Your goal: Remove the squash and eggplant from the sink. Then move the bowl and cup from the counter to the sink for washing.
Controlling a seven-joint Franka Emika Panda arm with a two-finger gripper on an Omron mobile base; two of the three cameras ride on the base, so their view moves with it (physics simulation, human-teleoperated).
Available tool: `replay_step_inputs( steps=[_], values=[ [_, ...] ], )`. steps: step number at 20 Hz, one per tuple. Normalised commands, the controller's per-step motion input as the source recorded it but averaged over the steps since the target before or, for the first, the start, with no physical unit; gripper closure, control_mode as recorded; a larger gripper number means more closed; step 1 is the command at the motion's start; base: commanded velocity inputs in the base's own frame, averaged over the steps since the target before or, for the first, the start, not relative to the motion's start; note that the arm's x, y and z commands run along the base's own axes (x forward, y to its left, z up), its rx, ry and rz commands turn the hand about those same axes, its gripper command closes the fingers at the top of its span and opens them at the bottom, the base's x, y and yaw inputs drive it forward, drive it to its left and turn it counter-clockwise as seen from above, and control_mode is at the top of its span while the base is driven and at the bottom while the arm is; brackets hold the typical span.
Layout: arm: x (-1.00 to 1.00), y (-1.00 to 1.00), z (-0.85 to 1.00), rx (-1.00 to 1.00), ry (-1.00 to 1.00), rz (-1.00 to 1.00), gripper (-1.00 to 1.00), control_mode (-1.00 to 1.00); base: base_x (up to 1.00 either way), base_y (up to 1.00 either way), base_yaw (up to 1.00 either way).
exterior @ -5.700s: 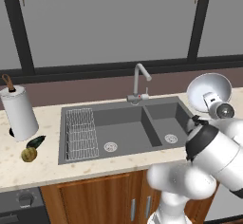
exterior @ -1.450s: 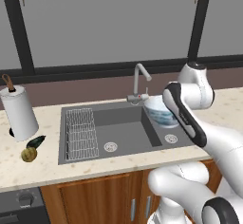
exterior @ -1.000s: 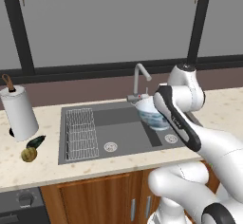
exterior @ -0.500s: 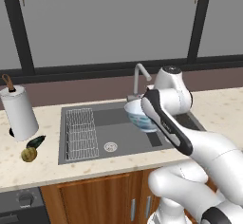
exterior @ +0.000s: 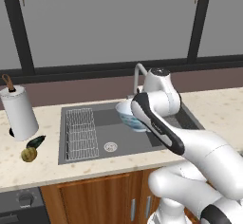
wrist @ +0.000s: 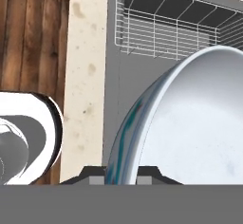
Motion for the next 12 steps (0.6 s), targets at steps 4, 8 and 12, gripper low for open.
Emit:
replay_step_inputs(
  steps=[4,8,12],
  values=[
    [0.26,0.18,0.00,-0.06,-0.01,0.00,1.00,-1.00,0.00,0.00,0.00],
    [0.20,0.18,-0.01,-0.08,-0.05,0.00,1.00,-1.00,0.00,0.00,0.00],
    [0.17,0.19,-0.02,-0.01,-0.03,0.00,1.00,-1.00,0.00,0.00,0.00]
  ],
)
